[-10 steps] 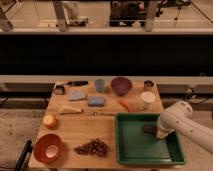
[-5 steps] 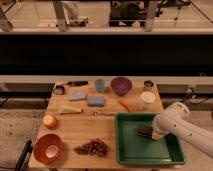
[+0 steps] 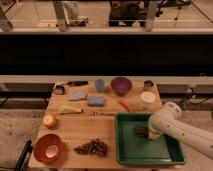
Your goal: Wipe tray with eraser
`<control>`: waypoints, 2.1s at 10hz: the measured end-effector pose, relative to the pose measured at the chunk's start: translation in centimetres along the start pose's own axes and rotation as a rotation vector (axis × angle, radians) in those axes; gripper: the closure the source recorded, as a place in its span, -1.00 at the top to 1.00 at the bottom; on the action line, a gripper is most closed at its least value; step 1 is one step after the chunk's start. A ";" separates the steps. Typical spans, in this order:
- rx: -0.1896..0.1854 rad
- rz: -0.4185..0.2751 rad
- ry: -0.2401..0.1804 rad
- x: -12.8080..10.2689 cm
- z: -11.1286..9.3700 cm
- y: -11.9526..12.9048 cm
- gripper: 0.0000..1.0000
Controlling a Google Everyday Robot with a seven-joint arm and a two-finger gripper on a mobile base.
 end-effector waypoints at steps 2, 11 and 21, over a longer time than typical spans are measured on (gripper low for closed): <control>0.006 -0.019 0.021 -0.5 0.0 -0.1 -1.00; 0.016 -0.059 -0.022 -4.7 -0.7 -0.3 -1.00; 0.003 -0.079 -0.022 -4.0 -2.8 5.4 -1.00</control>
